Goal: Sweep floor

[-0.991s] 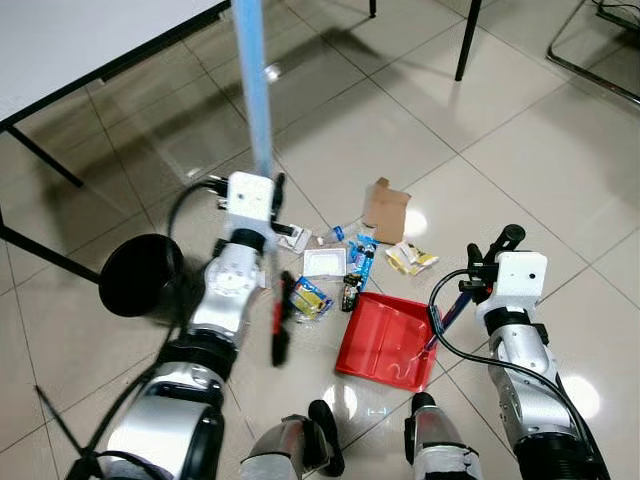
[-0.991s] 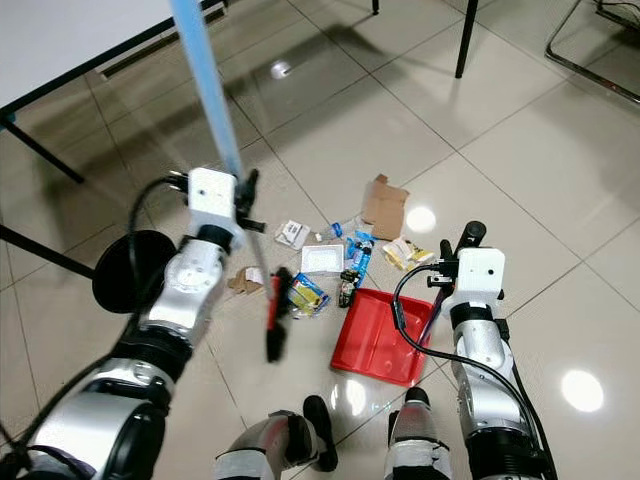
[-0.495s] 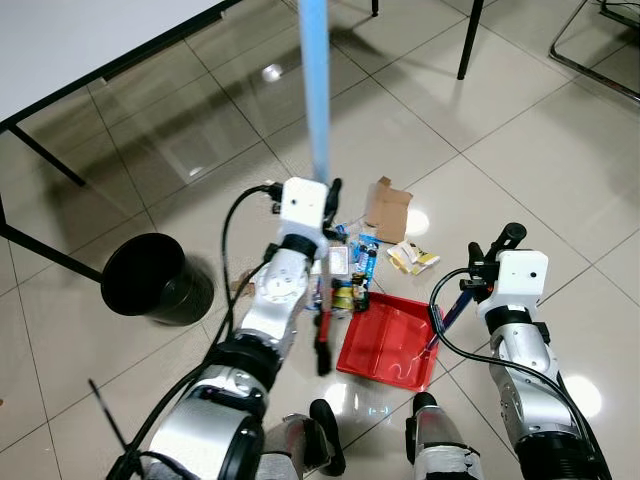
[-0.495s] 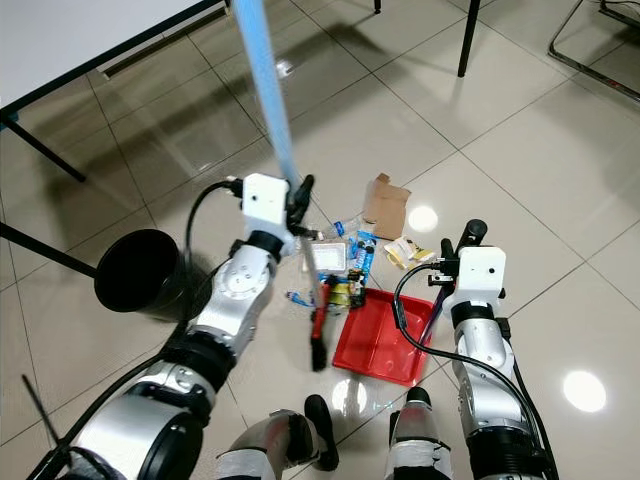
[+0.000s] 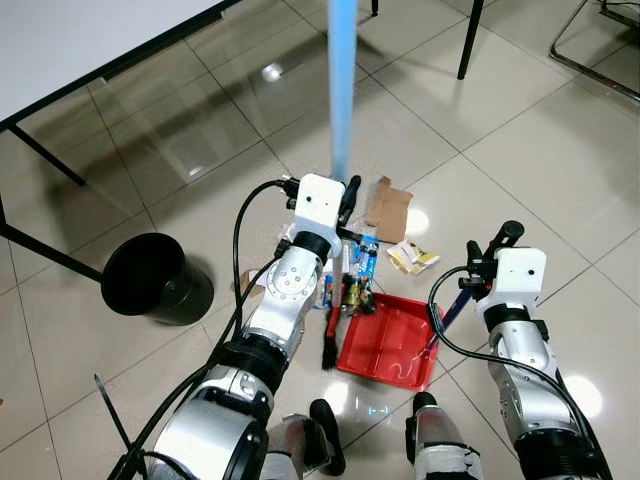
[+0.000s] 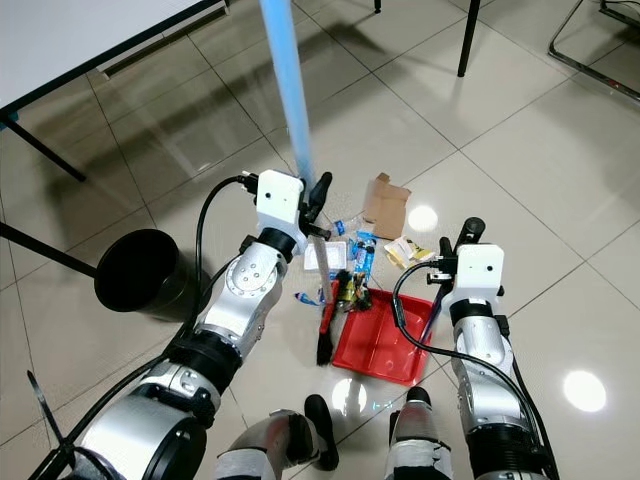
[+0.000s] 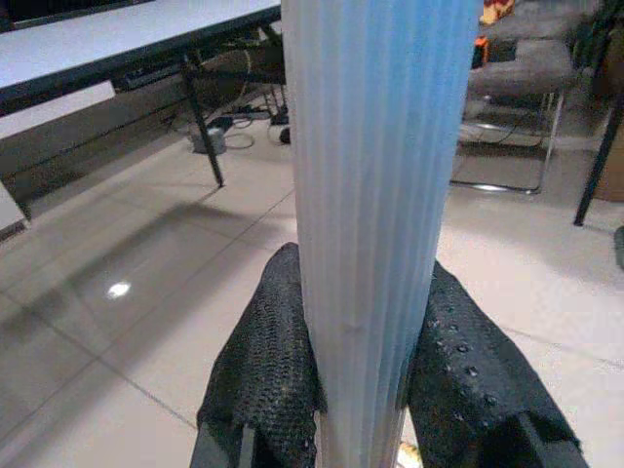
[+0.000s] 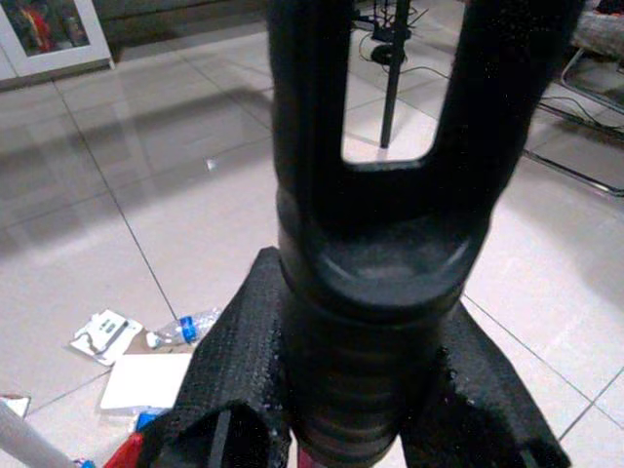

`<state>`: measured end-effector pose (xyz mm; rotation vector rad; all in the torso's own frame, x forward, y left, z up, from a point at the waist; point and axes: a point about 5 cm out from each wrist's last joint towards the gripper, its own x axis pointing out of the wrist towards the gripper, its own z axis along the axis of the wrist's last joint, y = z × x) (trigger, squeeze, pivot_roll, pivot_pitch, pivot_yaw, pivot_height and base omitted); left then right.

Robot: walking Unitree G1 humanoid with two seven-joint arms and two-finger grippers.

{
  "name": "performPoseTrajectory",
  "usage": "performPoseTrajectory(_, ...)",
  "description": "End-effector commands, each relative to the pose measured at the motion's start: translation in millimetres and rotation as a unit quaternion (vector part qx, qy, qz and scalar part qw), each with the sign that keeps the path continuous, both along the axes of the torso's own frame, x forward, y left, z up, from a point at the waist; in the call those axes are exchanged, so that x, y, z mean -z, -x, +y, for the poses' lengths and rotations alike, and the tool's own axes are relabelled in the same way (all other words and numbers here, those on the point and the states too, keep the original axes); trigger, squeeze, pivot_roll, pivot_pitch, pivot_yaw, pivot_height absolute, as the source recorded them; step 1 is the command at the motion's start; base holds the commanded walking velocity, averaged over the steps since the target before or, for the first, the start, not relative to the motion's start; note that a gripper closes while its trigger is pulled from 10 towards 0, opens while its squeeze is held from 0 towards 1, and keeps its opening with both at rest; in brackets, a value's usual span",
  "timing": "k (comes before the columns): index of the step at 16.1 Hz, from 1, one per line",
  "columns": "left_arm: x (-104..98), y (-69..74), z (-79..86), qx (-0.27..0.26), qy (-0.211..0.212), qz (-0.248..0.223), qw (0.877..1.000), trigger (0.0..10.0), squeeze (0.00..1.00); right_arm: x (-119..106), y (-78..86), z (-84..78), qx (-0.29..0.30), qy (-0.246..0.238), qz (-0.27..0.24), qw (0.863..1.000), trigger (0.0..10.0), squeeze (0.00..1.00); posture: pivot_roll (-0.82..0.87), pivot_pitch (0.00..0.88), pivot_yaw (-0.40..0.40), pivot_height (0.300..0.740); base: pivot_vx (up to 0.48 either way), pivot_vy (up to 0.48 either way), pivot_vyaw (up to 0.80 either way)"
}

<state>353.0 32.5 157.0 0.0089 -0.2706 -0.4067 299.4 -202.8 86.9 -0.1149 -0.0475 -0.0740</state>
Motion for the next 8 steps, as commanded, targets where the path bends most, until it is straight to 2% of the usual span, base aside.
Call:
performPoseTrajectory(1, -1, 14.1, -24.7, 0.03, 0.055, 0.009, 0.998, 10.0, 0.0, 25, 8.6, 4.3, -0.005, -0.001, 0.059, 0.998, 10.0, 0.0, -0.2, 0.295, 0.231, 0.74, 0.0, 0.0, 0.0)
performPoseTrajectory(8, -1, 7.9, 13.5, -0.004, 0.041, 0.006, 0.999, 10.0, 0.0, 26, 7.5, -14.6, 0.021, 0.02, 0.065, 0.997, 10.0, 0.0, -0.2, 0.285, 0.236, 0.74, 0.0, 0.0, 0.0)
